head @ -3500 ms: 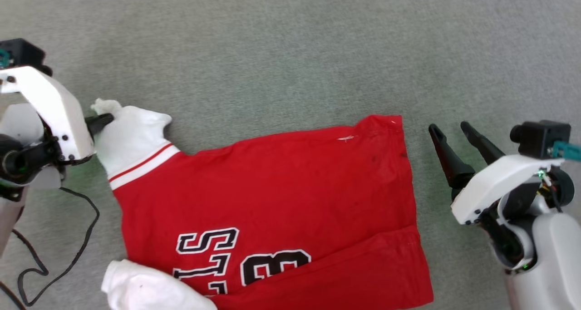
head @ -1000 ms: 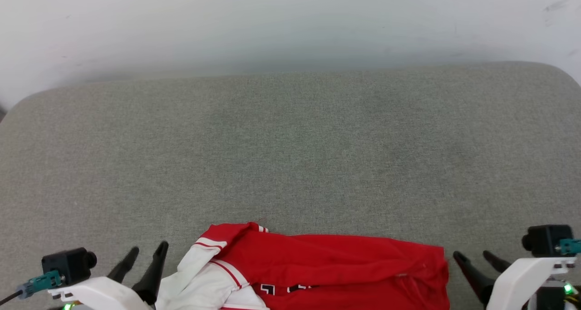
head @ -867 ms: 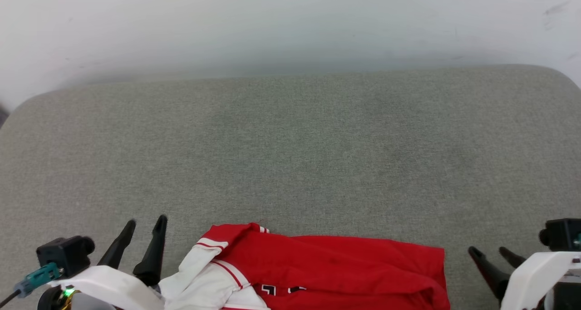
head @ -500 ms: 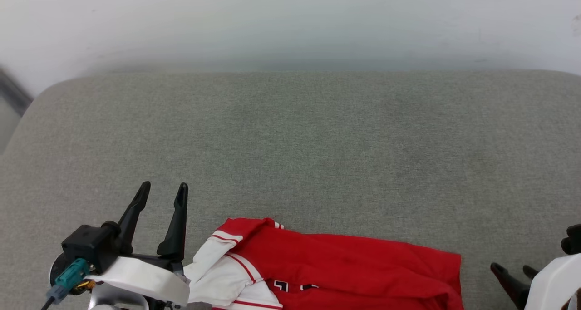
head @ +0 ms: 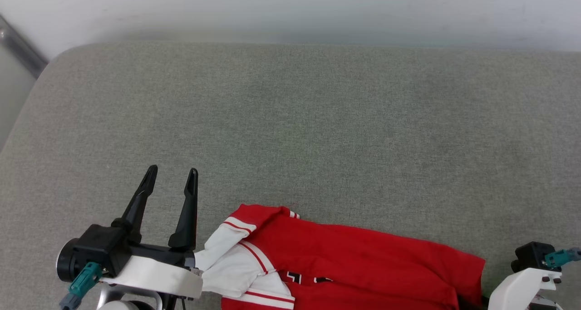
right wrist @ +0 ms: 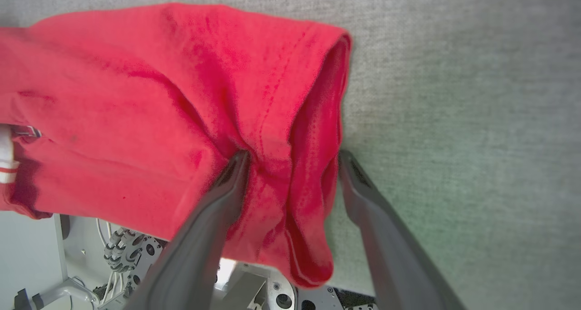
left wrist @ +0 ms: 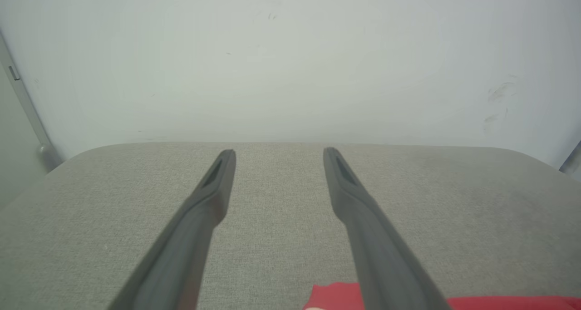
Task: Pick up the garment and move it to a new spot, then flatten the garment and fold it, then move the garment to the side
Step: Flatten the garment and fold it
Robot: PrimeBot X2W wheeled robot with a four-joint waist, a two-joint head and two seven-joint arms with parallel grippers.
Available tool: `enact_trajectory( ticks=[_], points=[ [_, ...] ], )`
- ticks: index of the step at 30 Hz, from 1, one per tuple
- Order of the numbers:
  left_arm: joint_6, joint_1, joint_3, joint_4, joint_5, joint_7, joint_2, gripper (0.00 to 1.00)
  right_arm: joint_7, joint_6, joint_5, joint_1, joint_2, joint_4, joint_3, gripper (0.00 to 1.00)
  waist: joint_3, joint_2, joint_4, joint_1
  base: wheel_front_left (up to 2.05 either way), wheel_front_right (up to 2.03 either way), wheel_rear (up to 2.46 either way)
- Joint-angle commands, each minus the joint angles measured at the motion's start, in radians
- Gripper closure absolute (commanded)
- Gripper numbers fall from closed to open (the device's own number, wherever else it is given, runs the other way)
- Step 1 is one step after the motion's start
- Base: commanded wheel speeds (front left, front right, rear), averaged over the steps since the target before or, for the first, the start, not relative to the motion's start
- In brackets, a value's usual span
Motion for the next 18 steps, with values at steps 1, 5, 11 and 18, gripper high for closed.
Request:
enact_trajectory(
  ticks=[1, 5, 11, 18],
  points=[
    [-0.008, 0.006, 0.008, -0.003, 0.013, -0.004, -0.008, 0.0, 0.001, 0.0, 0.008, -0.002, 0.008, 0.04, 0.018, 0.0, 0.009, -0.0001, 0.006, 0.0, 0.0, 0.0, 0.0],
    [-0.027, 0.009, 0.022, 0.002, 0.033, -0.004, -0.02, 0.0, 0.008, 0.0, 0.036, 0.001, 0.023, 0.111, 0.065, 0.06, 0.015, -0.0001, 0.007, 0.0, 0.0, 0.0, 0.0],
    [-0.042, 0.022, 0.035, 0.018, 0.054, -0.004, -0.031, 0.0, -0.01, 0.001, 0.044, -0.02, 0.014, 0.112, 0.082, 1.0, -0.001, -0.0001, -0.005, 0.0, 0.0, 0.0, 0.0],
    [-0.041, 0.046, 0.064, 0.019, 0.065, -0.003, -0.038, 0.0, -0.019, 0.0, 0.066, -0.075, -0.034, 0.054, 0.053, 1.0, -0.04, -0.0001, -0.03, 0.0, 0.0, 0.0, 0.0]
  ],
)
